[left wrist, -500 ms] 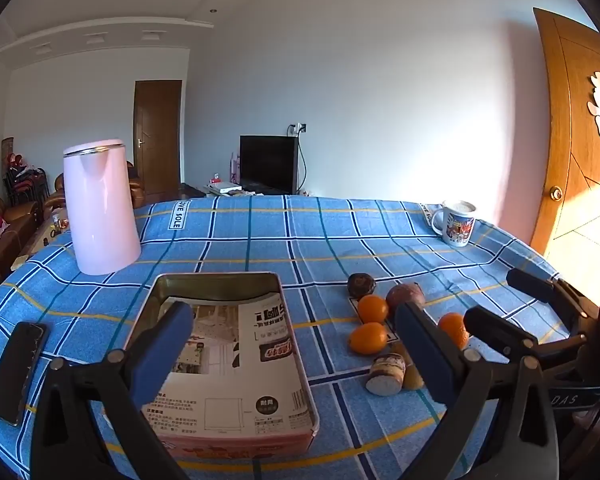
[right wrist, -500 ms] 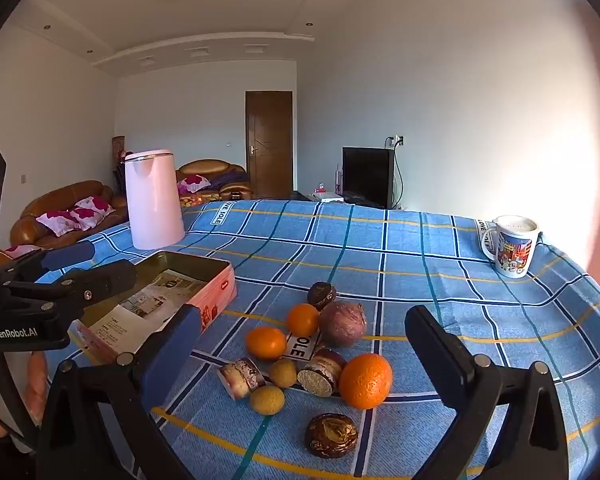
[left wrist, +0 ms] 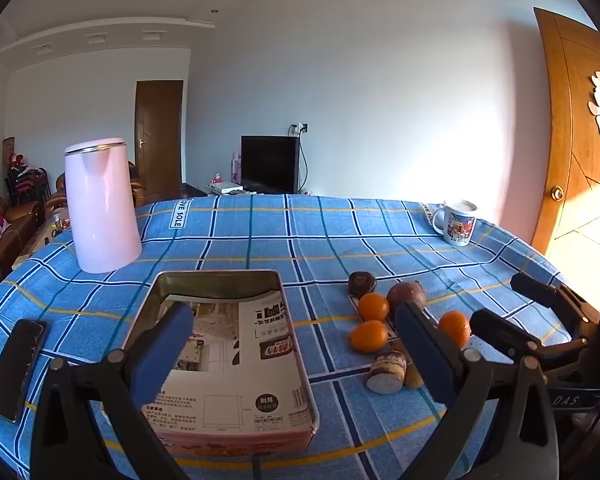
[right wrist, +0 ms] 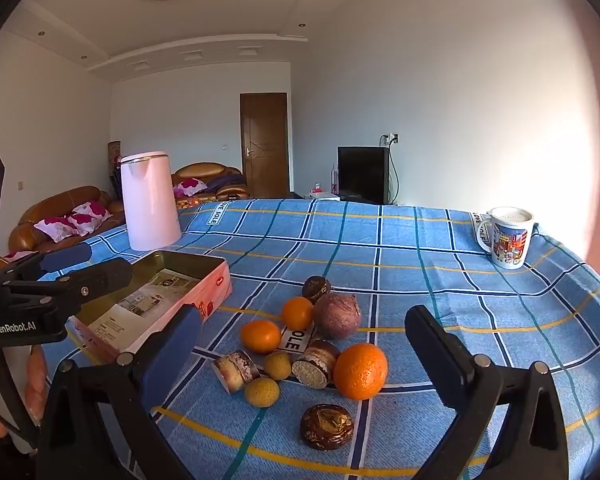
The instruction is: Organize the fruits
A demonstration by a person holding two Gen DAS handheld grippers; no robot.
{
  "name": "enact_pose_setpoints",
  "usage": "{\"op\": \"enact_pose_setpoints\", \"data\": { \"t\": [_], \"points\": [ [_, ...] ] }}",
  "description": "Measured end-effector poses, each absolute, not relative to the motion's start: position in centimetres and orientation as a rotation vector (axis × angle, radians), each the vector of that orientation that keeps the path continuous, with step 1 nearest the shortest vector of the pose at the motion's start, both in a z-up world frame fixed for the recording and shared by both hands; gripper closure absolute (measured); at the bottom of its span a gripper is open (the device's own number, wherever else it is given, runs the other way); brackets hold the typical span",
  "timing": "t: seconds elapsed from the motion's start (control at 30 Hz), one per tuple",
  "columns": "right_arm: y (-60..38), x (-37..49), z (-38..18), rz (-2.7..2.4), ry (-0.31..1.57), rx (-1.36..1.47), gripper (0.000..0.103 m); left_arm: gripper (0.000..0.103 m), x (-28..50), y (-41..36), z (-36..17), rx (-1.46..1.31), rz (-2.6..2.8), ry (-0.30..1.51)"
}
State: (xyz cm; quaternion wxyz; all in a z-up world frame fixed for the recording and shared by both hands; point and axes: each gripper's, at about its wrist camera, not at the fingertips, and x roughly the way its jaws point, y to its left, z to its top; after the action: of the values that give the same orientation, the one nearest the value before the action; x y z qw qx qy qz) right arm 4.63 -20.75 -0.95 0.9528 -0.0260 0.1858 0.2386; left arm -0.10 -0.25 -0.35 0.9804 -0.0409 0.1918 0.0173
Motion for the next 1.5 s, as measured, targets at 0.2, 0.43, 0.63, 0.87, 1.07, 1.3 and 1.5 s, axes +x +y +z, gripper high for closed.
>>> {"op": "enact_pose_setpoints", "data": {
  "t": [0.2, 0.43, 0.63, 0.87, 1.07, 1.3, 1.5],
  "points": [
    [-20.7, 4.48, -0.87, 0.489, 0.378, -0.055, 0.001, 0.0, -0.09, -0.2, -0.36, -0.083, 0.035, 0.386],
    [-20.71, 4.47, -0.8, 0.491, 0.378, -0.053, 0.001, 0.0, -0.3, -0.12, -0.31, -0.087, 0.033, 0.383],
    [-20.73, 4.49, -0.74, 0.49, 0.375, -0.049, 0.001, 0.0, -0.28, -0.02, -0.34, -0.088, 0.037, 0.384],
    [-20.79, 4.43, -0.82, 0.493, 0.375, -0.047, 0.001, 0.0, -0.29, 0.04, -0.41, -0.09, 0.035, 0.384],
    [-20.75, 4.42, -0.85, 0.495, 0.377, -0.046, 0.001, 0.0, -0.35, 0.19, -0.45, -0.092, 0.038, 0.384],
    [-20.76, 4.4, -0.87, 0.497, 0.379, -0.044, 0.001, 0.0, -0.36, 0.21, -0.5, -0.094, 0.038, 0.386],
    [-20.69, 4.42, -0.92, 0.499, 0.381, -0.045, 0.001, 0.0, -0.38, 0.26, -0.53, -0.096, 0.039, 0.387]
  ]
}}
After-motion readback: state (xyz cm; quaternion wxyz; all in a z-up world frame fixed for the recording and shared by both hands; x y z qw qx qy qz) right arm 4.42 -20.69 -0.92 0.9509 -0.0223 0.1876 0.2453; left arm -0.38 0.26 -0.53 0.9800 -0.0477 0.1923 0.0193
